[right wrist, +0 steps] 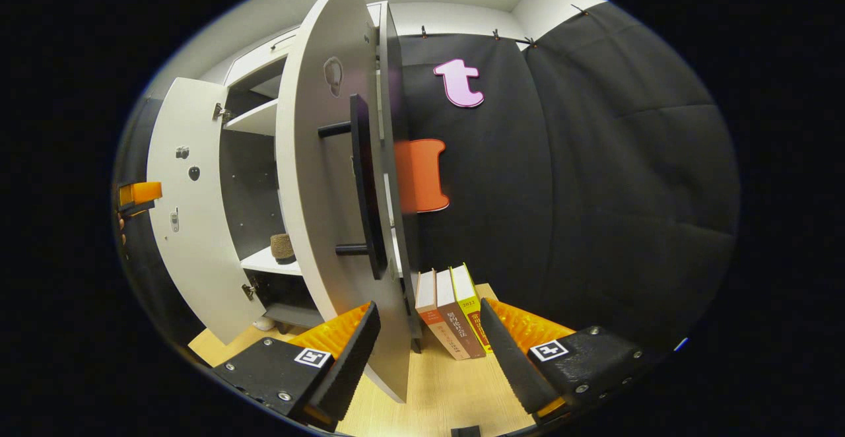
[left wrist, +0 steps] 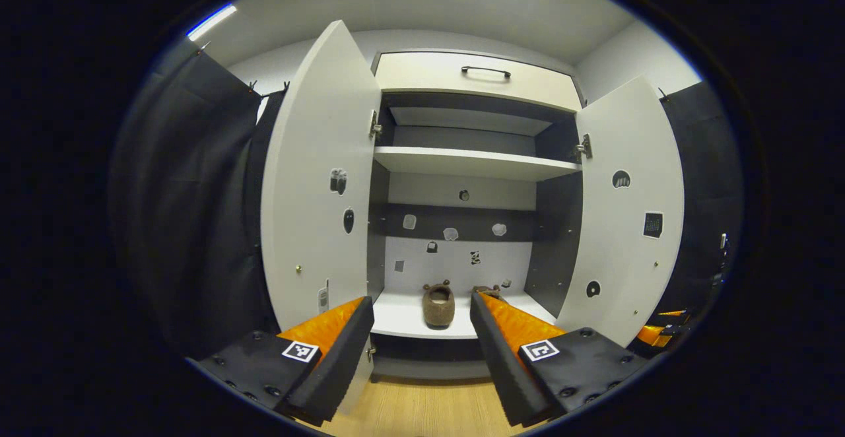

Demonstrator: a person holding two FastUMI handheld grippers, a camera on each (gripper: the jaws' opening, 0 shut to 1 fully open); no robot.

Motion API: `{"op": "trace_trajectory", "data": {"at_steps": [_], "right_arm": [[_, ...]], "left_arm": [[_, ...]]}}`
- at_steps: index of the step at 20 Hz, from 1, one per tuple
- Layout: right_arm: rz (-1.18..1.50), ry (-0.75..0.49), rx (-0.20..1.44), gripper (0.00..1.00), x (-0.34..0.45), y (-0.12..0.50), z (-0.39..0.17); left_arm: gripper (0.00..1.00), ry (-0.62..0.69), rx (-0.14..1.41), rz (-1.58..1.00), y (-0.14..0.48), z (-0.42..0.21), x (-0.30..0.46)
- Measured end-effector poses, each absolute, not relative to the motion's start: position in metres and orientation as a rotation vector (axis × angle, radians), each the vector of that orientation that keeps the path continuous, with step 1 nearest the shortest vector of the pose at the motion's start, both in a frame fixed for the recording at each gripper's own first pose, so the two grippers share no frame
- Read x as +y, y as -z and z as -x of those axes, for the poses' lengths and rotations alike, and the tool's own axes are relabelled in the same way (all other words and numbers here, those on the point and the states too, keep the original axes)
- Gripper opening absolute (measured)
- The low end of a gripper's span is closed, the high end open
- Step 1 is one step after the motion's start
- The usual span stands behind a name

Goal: Grab one shoe with the right hand and put it into the shoe cabinet, grab the other shoe with the left hand and put it into the shoe cabinet; then close the right door with the right hand and the left door with the left hand.

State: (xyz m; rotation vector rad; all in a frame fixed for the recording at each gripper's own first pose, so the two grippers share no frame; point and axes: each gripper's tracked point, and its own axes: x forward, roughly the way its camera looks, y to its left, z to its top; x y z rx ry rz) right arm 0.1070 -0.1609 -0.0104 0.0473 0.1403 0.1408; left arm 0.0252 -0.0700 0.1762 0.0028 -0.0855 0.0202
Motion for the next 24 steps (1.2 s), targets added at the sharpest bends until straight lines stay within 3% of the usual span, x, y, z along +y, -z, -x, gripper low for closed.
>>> {"op": "trace_trajectory", "data": {"at_steps": [10, 14, 15, 16, 22, 24], "right_arm": [[-0.004, -0.093, 0.114, 0.94, -0.150, 0.008, -0.104], [0.020, -0.045, 0.100, 0.93, -0.144, 0.007, -0.101], [0.031, -0.030, 0.093, 1.00, -0.143, 0.005, -0.100], [0.041, -0.016, 0.087, 0.92, -0.141, 0.005, -0.099], [0.019, 0.005, 0.076, 0.92, -0.115, 0.007, -0.096], [0.023, 0.001, 0.072, 0.92, -0.101, 0.007, -0.096]], "left_arm": [[0.96, -0.127, -0.091, 0.026, -0.149, 0.009, 0.024], [0.95, -0.111, -0.098, 0.042, -0.143, 0.007, 0.055], [0.95, -0.095, -0.098, 0.047, -0.142, 0.004, 0.059], [0.97, -0.072, -0.099, 0.054, -0.139, 0.002, 0.061], [0.94, -0.046, -0.085, 0.013, -0.126, -0.005, 0.088], [0.99, -0.028, -0.094, 0.024, -0.128, -0.004, 0.093]]}}
